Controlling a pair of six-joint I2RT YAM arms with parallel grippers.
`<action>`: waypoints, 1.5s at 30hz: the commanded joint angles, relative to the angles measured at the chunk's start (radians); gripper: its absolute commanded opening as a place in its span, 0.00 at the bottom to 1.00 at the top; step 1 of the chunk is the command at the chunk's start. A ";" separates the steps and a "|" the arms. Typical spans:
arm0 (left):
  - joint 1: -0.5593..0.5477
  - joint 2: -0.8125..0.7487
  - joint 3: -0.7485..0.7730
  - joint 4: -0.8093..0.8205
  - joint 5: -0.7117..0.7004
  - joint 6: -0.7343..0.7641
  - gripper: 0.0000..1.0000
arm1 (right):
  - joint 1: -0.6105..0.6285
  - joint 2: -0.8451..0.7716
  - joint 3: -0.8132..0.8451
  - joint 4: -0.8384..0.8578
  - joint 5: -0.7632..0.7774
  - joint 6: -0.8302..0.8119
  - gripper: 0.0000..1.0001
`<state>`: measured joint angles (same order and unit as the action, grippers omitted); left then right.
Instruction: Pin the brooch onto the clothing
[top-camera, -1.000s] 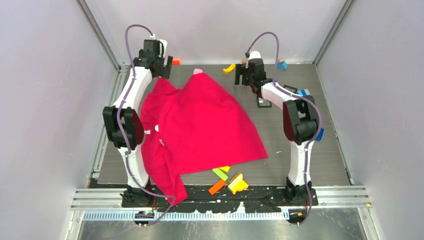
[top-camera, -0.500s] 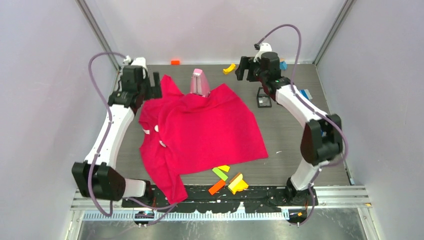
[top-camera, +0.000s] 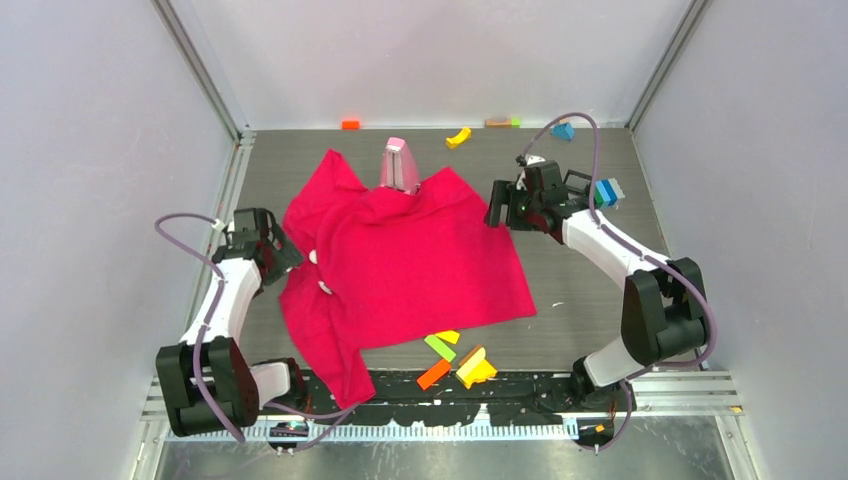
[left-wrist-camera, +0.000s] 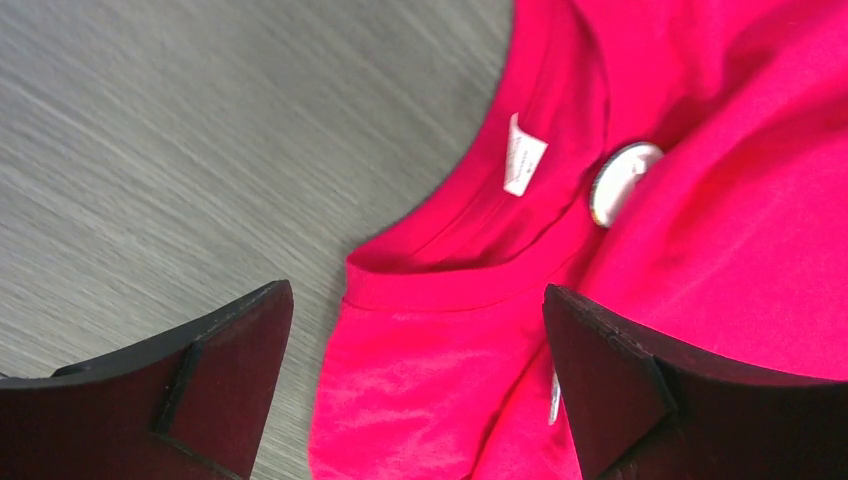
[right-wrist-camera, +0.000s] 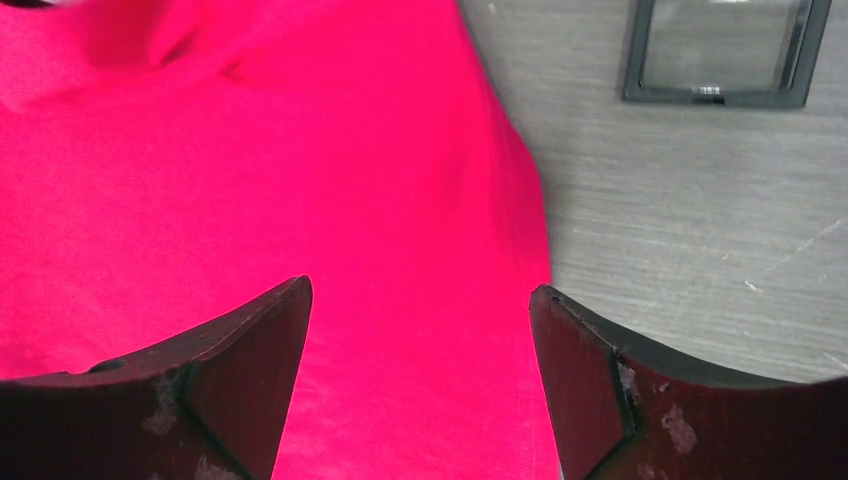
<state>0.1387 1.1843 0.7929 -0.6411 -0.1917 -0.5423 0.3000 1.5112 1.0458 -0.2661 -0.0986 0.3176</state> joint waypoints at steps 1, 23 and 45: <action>0.016 -0.021 -0.063 0.068 -0.038 -0.112 1.00 | 0.004 0.026 -0.014 -0.027 0.050 0.028 0.84; 0.036 0.058 -0.149 0.137 0.008 -0.143 0.32 | 0.004 0.292 0.055 0.037 0.085 0.020 0.52; 0.253 -0.099 -0.235 0.141 0.076 -0.164 0.00 | -0.027 0.228 0.005 -0.065 0.398 0.120 0.01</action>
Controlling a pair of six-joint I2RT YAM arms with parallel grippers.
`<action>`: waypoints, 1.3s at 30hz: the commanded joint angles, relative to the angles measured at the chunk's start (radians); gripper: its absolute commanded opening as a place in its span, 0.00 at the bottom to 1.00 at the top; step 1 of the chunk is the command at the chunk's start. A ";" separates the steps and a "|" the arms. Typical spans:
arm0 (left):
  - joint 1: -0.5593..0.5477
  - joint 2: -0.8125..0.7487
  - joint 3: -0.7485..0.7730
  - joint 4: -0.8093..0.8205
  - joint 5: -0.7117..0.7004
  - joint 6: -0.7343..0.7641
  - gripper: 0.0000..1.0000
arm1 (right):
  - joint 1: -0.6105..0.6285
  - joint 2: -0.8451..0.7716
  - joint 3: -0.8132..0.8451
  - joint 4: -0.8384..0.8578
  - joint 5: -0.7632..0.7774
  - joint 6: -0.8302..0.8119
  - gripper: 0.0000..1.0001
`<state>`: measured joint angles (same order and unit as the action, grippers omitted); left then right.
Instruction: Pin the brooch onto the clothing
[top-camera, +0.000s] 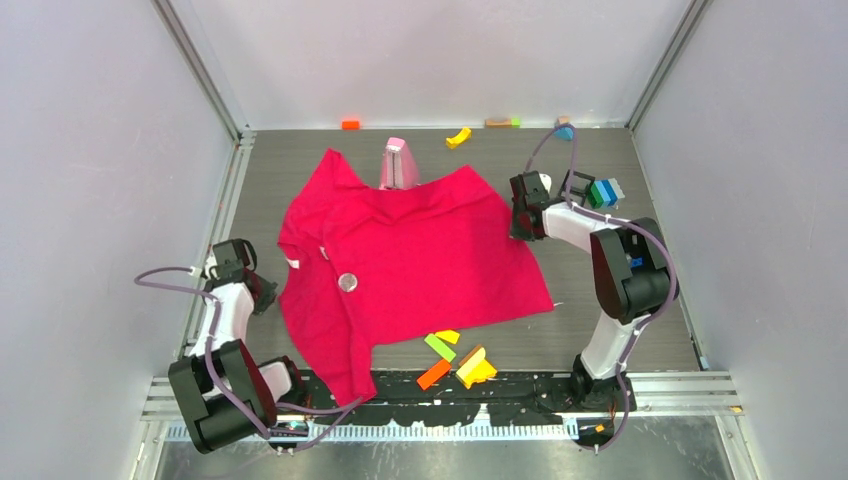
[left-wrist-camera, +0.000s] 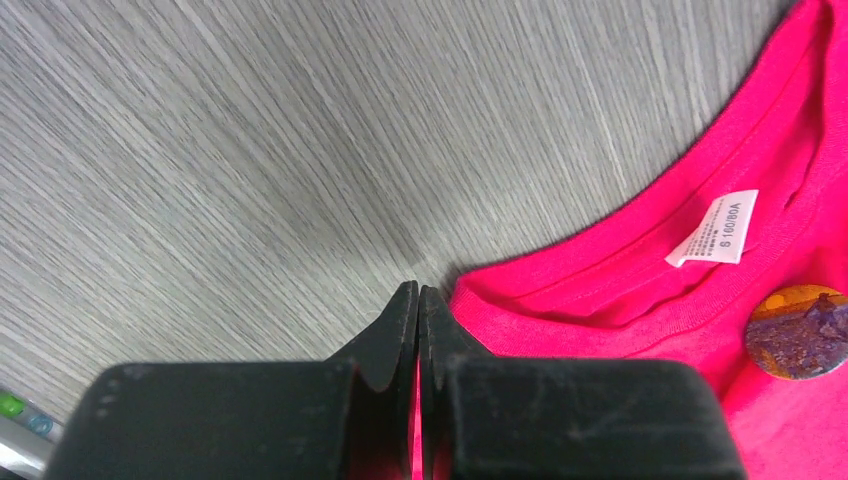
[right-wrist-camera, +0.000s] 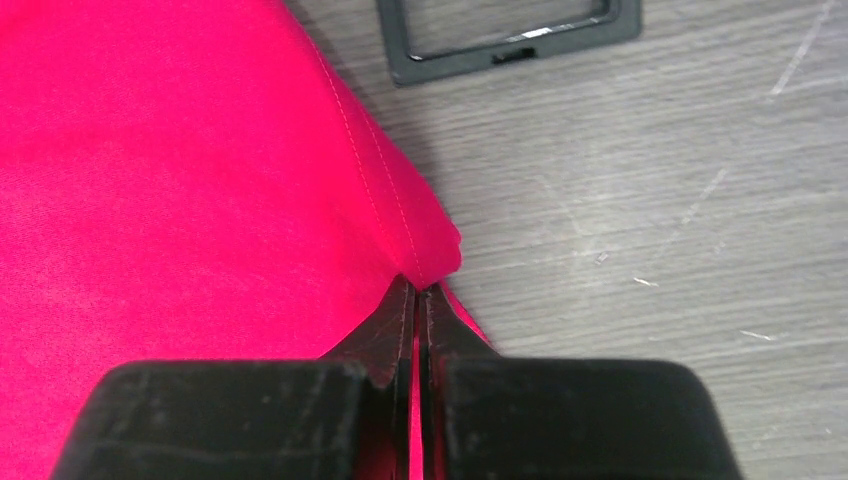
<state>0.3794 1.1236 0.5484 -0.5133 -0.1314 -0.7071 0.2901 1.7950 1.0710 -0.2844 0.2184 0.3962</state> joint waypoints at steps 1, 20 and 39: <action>0.012 -0.044 0.017 0.006 0.015 0.007 0.00 | -0.020 -0.065 -0.027 -0.049 0.083 0.048 0.01; -0.134 -0.105 0.176 -0.029 0.196 0.096 0.52 | -0.029 -0.227 -0.022 -0.137 0.005 0.072 0.44; -0.324 -0.017 -0.021 0.104 0.295 -0.136 0.80 | -0.029 -0.248 -0.148 0.041 -0.282 0.112 0.77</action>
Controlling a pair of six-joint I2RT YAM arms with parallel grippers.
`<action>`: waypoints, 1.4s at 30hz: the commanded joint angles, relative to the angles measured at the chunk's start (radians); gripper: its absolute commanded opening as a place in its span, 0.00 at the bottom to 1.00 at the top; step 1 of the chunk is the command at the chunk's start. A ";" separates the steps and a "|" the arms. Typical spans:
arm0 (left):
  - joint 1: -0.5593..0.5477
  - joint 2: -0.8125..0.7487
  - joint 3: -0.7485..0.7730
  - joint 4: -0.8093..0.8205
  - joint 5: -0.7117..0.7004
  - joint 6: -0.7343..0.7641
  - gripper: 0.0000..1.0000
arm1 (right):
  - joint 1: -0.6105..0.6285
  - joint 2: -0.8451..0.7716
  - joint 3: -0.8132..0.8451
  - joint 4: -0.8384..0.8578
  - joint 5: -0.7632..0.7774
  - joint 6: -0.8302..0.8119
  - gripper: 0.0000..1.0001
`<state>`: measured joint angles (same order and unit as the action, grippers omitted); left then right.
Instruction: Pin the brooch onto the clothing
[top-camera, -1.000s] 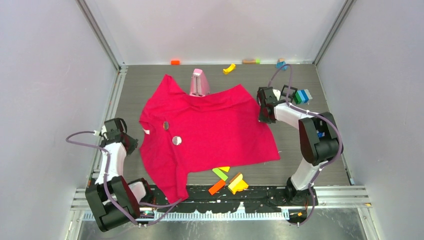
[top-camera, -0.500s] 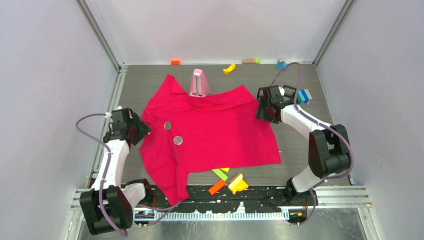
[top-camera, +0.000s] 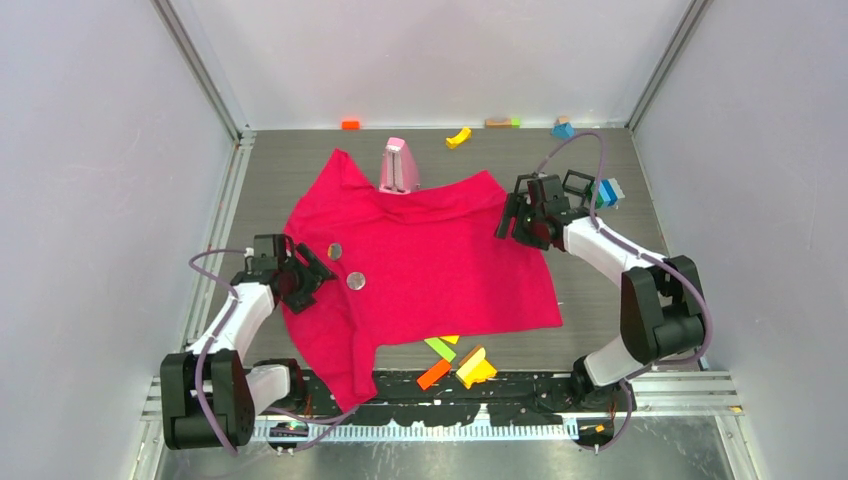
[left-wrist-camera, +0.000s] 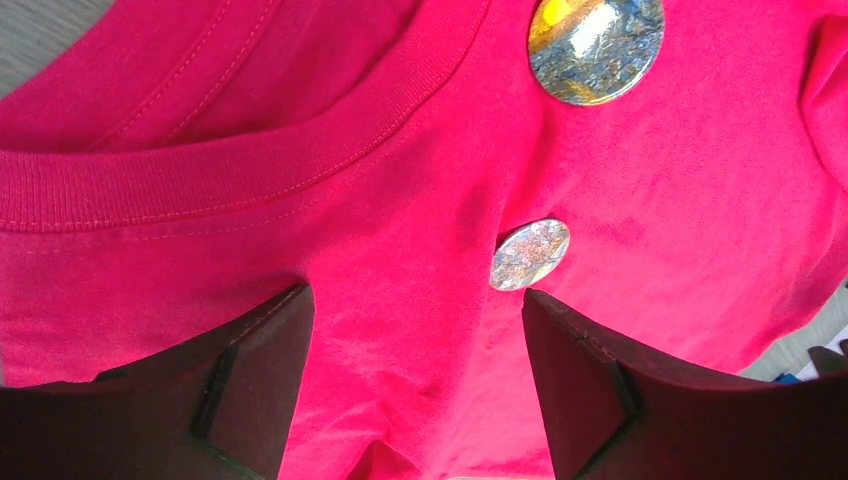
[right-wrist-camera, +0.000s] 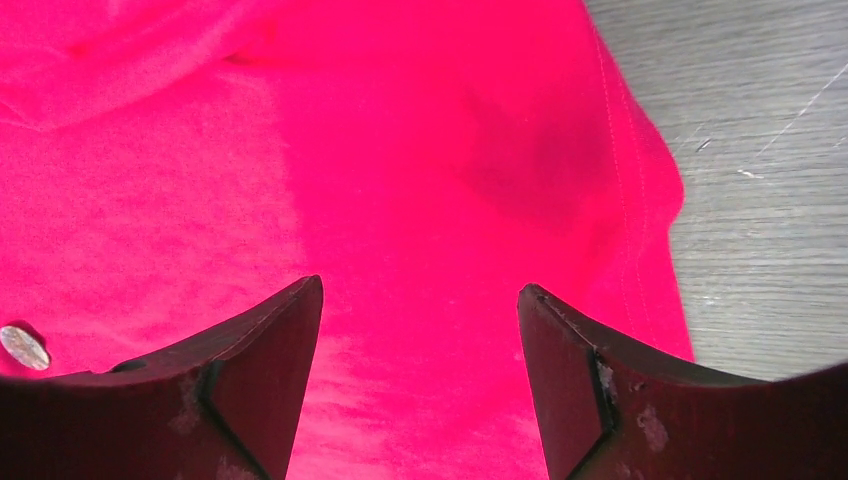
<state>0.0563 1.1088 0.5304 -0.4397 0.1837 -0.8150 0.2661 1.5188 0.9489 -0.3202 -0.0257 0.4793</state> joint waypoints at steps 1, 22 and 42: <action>-0.002 -0.001 -0.009 0.025 -0.025 -0.030 0.81 | -0.006 0.034 -0.029 0.082 -0.033 0.032 0.78; 0.082 -0.161 -0.044 -0.143 -0.169 0.020 0.99 | -0.088 0.114 -0.085 0.072 0.055 0.079 0.82; -0.003 -0.126 0.629 -0.235 -0.018 0.588 1.00 | -0.088 -0.528 0.019 -0.077 0.225 -0.180 0.85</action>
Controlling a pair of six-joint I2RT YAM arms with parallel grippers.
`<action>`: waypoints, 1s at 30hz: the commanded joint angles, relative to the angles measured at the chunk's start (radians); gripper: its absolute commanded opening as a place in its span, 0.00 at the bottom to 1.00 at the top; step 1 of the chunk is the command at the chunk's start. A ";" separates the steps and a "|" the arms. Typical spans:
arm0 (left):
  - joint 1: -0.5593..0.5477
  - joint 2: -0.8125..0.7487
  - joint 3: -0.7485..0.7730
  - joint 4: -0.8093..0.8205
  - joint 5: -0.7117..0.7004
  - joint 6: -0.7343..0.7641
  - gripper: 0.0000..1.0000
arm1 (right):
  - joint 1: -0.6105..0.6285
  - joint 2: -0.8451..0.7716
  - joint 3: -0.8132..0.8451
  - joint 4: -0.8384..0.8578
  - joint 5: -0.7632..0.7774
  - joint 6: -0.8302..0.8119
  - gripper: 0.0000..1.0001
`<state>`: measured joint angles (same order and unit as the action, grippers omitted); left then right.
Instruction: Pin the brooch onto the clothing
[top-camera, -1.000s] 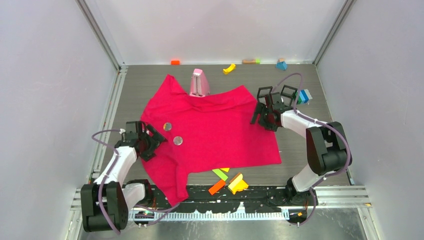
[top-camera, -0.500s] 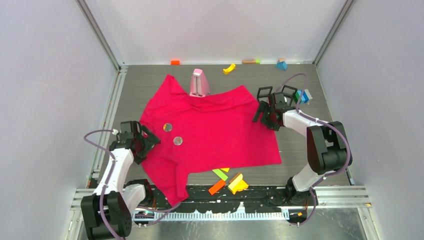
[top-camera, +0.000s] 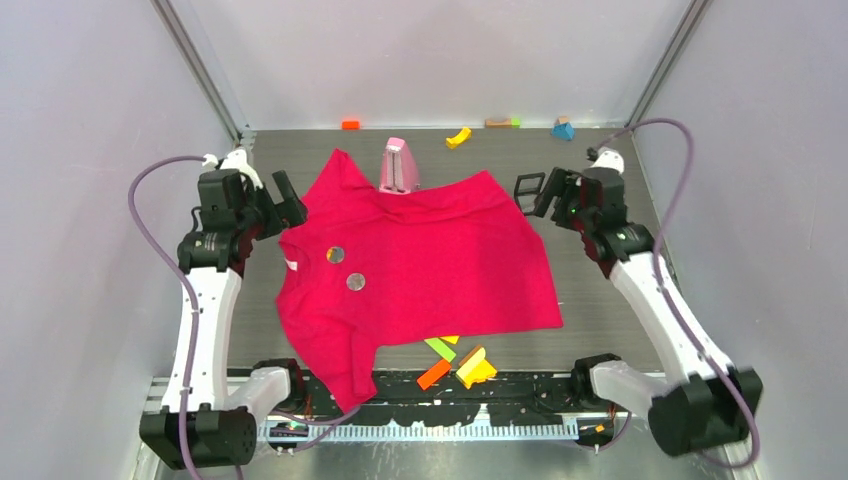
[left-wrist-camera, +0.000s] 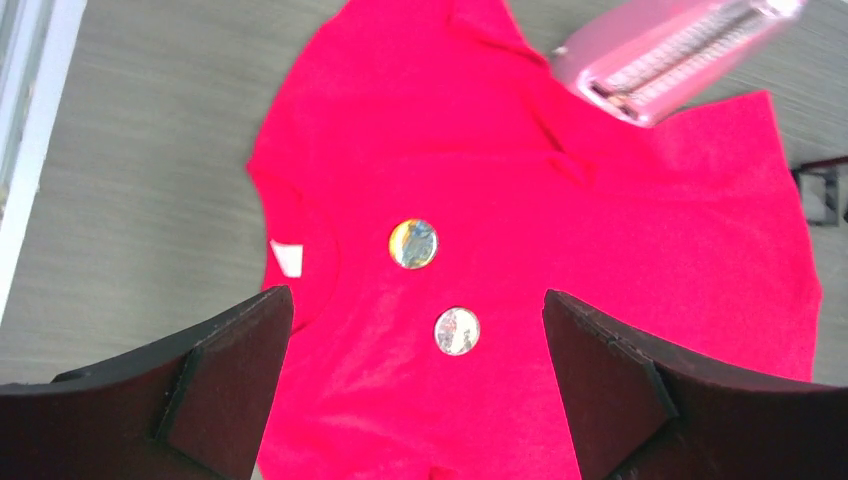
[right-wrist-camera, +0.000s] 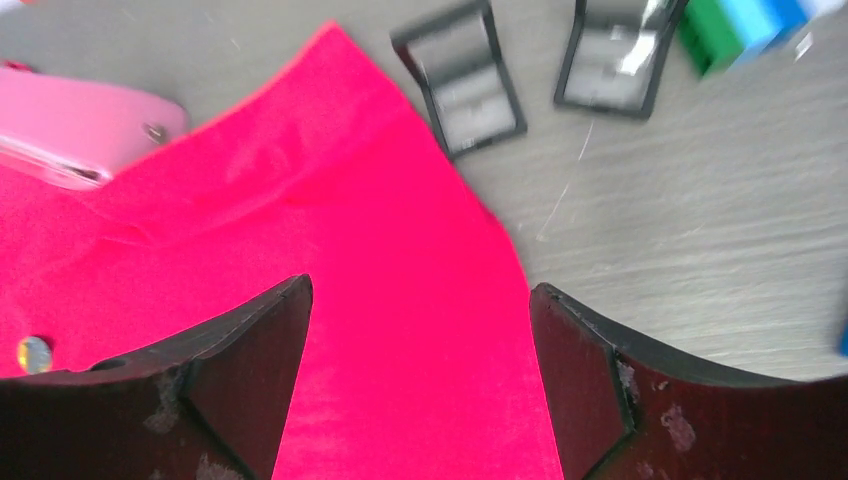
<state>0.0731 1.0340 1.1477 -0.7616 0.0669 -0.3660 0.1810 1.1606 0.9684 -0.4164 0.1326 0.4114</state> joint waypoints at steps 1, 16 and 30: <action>-0.019 -0.073 -0.004 0.129 0.111 0.151 1.00 | -0.003 -0.239 -0.013 0.034 0.065 -0.144 0.85; -0.027 -0.217 -0.189 0.291 0.048 0.222 1.00 | -0.003 -0.576 -0.261 0.244 0.052 -0.171 0.87; -0.030 -0.222 -0.198 0.292 0.047 0.225 1.00 | -0.003 -0.606 -0.269 0.255 0.067 -0.158 0.85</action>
<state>0.0475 0.8333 0.9585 -0.5201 0.1238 -0.1635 0.1810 0.5770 0.6930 -0.2302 0.1745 0.2562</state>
